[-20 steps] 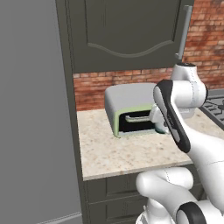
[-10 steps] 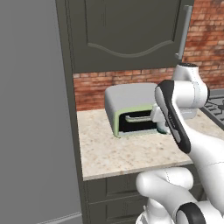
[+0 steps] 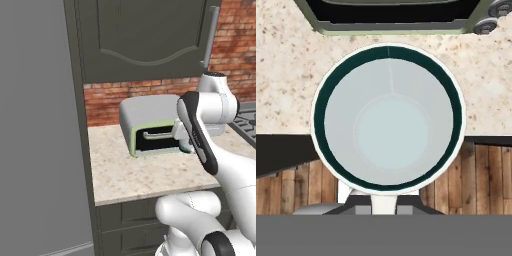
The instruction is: Pick the mug from the counter and place it inside the microwave. Then close the microwave.
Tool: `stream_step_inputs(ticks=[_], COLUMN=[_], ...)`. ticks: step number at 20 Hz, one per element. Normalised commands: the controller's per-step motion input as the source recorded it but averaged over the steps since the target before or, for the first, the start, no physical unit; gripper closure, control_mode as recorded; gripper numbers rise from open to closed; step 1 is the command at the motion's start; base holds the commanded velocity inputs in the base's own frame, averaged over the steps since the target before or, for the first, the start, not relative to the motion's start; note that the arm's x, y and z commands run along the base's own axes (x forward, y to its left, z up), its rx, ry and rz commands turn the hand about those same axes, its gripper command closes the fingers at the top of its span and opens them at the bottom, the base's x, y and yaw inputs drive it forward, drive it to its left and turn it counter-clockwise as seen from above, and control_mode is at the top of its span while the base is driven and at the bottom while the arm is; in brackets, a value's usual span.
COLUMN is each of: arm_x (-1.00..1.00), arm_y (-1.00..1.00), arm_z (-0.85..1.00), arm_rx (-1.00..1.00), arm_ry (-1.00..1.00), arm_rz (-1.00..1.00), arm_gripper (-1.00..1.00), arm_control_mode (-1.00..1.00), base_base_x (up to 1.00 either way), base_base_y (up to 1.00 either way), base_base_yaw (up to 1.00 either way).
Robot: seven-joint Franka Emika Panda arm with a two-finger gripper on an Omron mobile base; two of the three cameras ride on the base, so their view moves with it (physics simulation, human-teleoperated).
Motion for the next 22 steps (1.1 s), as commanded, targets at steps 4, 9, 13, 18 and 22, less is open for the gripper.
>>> stream_step_inputs(ticks=[4,9,13,18,22], arm_x=[0.0,0.0,0.0,0.0,0.0], arm_y=[0.0,0.0,0.0,0.0,0.0], arm_z=[0.0,0.0,0.0,0.0,0.0], arm_rx=[0.0,0.0,0.0,0.0,0.0], arm_ry=[0.0,0.0,0.0,0.0,0.0], arm_rz=[0.0,0.0,0.0,0.0,0.0], arm_gripper=[1.0,1.0,1.0,1.0,1.0], arm_control_mode=[1.0,1.0,1.0,1.0,1.0], base_base_x=[-0.73,-0.97,-0.92,-0.6,-0.59], base_base_y=[0.0,0.0,0.0,0.0,0.0], base_base_yaw=[0.0,0.0,0.07,0.27,0.39])
